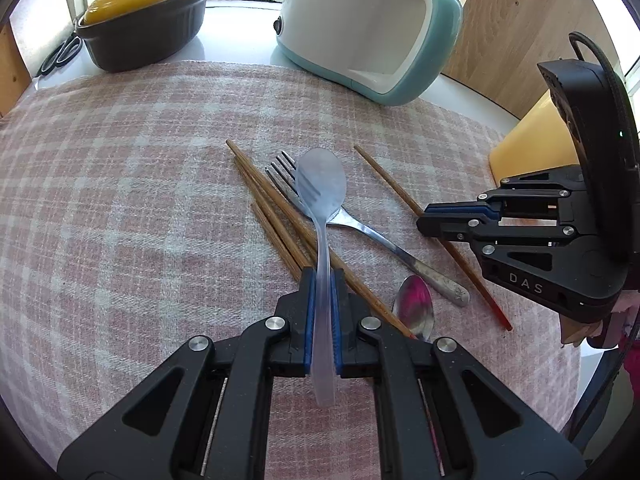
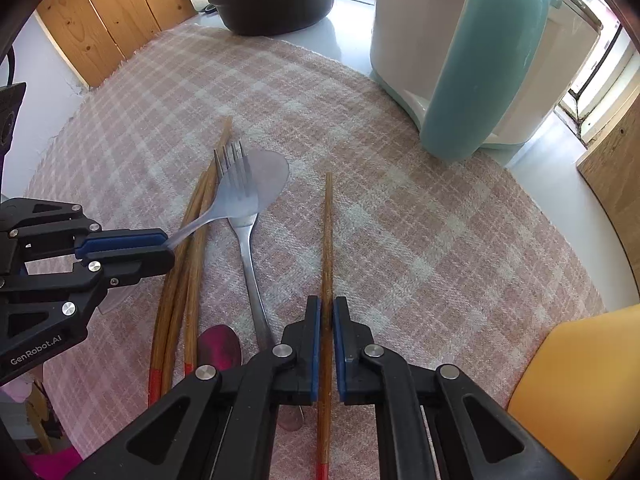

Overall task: Organize utensils
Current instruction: 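Carry the clear spoon and chopstick in both tools over the yellow container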

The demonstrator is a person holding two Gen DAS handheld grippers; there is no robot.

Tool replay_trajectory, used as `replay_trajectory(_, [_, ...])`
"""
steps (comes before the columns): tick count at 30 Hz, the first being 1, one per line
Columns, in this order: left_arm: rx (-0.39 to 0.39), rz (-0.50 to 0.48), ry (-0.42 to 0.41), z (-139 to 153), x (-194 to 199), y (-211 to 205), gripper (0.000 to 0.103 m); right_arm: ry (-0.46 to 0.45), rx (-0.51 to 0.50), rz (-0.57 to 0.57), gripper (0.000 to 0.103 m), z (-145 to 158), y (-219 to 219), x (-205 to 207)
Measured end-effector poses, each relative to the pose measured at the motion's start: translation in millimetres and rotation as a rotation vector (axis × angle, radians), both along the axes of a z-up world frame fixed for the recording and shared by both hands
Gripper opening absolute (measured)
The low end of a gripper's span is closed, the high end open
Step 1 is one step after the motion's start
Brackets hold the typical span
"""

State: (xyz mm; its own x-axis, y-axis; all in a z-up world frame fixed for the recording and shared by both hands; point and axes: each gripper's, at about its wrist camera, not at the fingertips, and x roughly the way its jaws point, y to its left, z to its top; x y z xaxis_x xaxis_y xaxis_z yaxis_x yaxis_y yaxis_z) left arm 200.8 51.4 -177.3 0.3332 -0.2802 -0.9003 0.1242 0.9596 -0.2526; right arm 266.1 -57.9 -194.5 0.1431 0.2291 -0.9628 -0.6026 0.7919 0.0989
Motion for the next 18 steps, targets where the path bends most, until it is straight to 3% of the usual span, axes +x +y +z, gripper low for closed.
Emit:
replay_trajectory(10, [-0.011, 0.029, -0.017, 4.3, -11.0, 1.6, 0.005, -0.022, 0.041, 0.000, 0.003, 16.5, -20.6, -12.8])
replay_trajectory(18, [0.033, -0.003, 0.020, -7.6, -21.7, -4.1, 0.005, -0.026, 0.040, 0.021, 0.003, 18.7, -24.7, -21.7])
